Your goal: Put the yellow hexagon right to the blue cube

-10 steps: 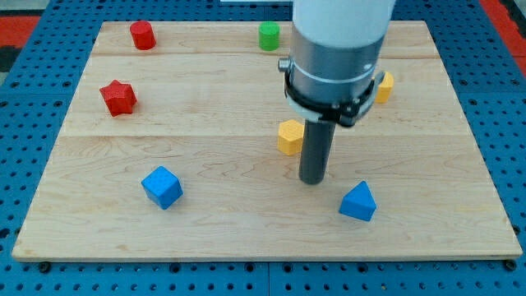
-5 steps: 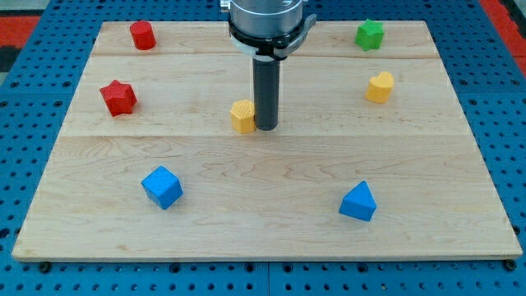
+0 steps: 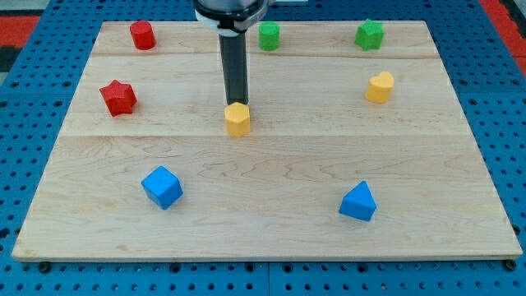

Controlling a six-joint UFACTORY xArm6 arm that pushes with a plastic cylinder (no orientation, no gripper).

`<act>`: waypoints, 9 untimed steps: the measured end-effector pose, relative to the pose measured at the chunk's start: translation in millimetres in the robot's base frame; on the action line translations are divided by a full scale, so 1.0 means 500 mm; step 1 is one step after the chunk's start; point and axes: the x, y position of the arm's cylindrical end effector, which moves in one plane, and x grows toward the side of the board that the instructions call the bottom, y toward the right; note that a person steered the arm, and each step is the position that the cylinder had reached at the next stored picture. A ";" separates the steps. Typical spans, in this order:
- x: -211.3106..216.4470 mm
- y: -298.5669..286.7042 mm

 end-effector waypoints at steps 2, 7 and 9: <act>0.157 -0.106; 0.123 0.076; 0.172 0.053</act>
